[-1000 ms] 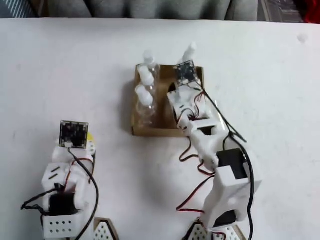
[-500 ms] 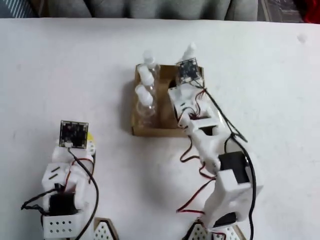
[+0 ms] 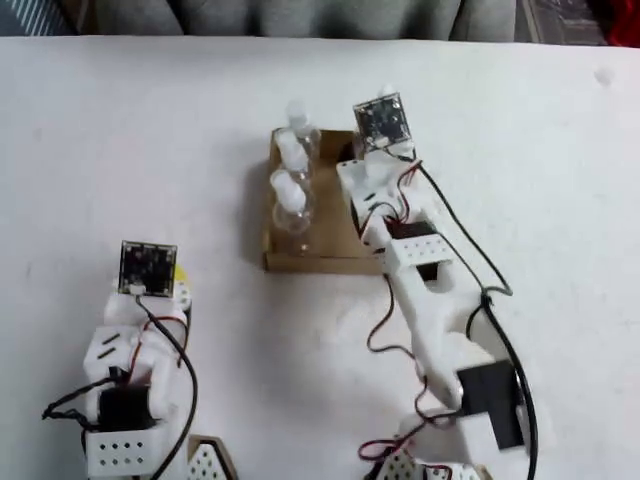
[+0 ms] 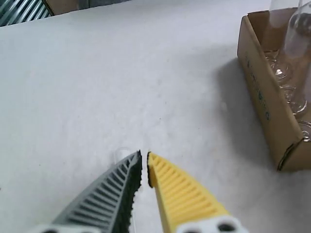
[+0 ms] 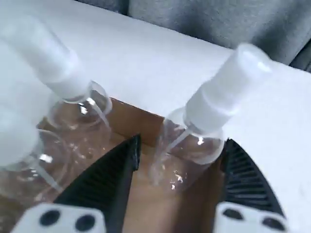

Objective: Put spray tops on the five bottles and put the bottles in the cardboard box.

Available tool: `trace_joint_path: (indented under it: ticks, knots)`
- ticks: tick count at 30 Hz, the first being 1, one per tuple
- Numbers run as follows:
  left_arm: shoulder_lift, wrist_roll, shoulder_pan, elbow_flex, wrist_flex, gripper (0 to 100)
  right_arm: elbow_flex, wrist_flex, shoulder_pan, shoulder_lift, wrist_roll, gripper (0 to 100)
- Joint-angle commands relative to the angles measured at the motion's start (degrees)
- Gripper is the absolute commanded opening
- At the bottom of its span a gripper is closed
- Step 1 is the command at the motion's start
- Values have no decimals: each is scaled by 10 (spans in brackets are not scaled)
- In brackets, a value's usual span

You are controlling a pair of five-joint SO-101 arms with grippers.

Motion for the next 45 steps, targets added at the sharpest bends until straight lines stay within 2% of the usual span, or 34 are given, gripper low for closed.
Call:
trace_joint_path:
  ticks: [1, 6, 12, 18, 23, 25, 27, 30, 36, 40, 45]
  knots:
    - [-6, -7, -1, -1, -7, 20, -8, 73, -5, -92, -5, 218]
    - [-6, -7, -1, -1, -7, 20, -8, 188, 1, -188, -5, 217]
    - [-6, -7, -1, -1, -7, 20, -7, 376, 30, -315, -5, 216]
    - [-6, -7, -1, -1, -5, 20, -6, 537, 129, -403, -5, 215]
    - [-6, -7, -1, -1, -4, 20, -6, 625, 235, -422, 0, 195]
    - [-6, -7, -1, -1, -4, 20, 1, 632, 264, -421, 6, 149]
    - [-6, -7, -1, -1, -4, 20, 20, 617, 280, -422, 51, 99]
    - [-6, -7, -1, -1, -3, 20, 60, 600, 269, -422, 82, 39]
    - [-6, -4, 13, -1, -3, 20, 118, 566, 193, -422, 17, 20]
    - [-6, -4, 30, -1, -3, 20, 147, 487, 195, -421, -17, 24]
    - [-5, -4, 30, -1, -3, 20, 137, 459, 196, -420, -47, 25]
